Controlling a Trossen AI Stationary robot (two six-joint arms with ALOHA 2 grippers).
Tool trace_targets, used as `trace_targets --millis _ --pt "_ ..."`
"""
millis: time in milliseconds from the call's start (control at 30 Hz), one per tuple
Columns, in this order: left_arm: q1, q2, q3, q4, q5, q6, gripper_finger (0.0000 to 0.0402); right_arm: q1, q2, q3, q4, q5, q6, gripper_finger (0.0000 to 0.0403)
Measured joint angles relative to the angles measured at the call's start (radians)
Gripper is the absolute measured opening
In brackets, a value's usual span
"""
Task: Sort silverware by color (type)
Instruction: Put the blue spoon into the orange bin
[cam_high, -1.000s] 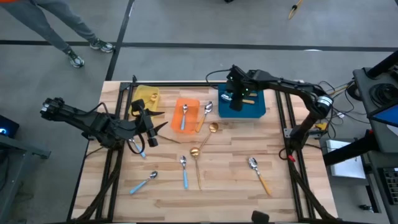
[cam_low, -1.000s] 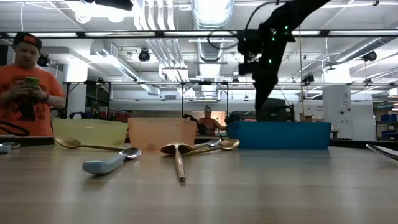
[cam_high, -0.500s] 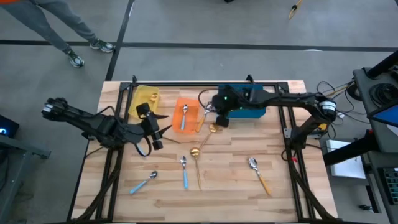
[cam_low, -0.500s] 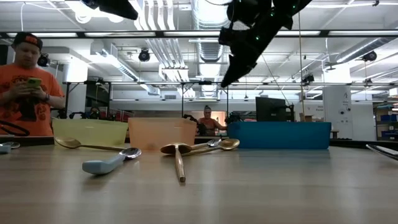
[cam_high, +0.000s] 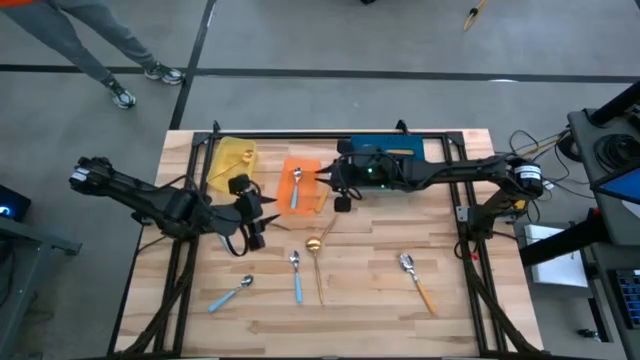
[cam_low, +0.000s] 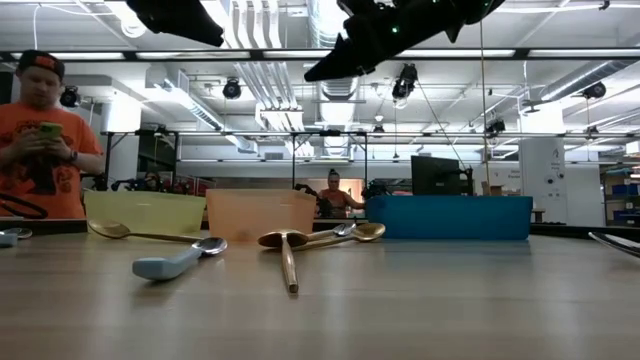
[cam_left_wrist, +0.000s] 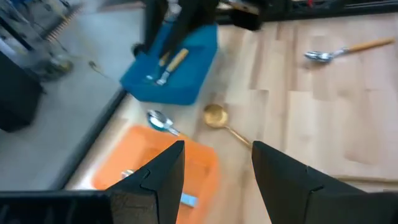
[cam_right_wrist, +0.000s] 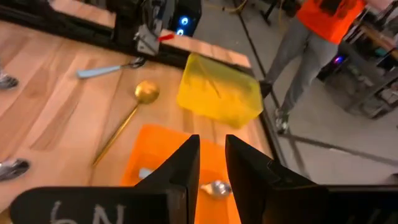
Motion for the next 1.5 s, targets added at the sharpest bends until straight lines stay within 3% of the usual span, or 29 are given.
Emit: trace_targets --millis 167,367,500,733,1033,1500 --pt "0.000 0.000 0.023 -0.093 0.126 -0.173 0.0168 0.000 -0.008 0.000 0.012 -0.001 -0.050 0.0067" --pt "-0.001 0.013 0.027 -0.202 0.437 -0.494 0.0168 0.000 -0.010 -0.007 0.020 -0.001 -0.124 0.0061" --pt "-0.028 0.044 0.027 -0.288 0.567 -0.714 0.0168 0.000 -0.015 -0.035 0.021 -0.001 -0.187 0.0058" --pt "-0.137 0.132 0.026 -0.405 0.591 -0.897 0.0168 -0.009 -0.116 -0.113 0.050 -0.001 -0.204 0.0058" --pt "-0.260 0.267 0.025 -0.411 0.612 -0.970 0.0168 -0.009 -0.280 -0.267 0.166 -0.002 -0.186 0.0059" --pt "-0.440 0.504 0.025 -0.389 0.666 -1.095 0.0168 -0.009 -0.299 -0.319 0.254 -0.002 -0.174 0.0059"
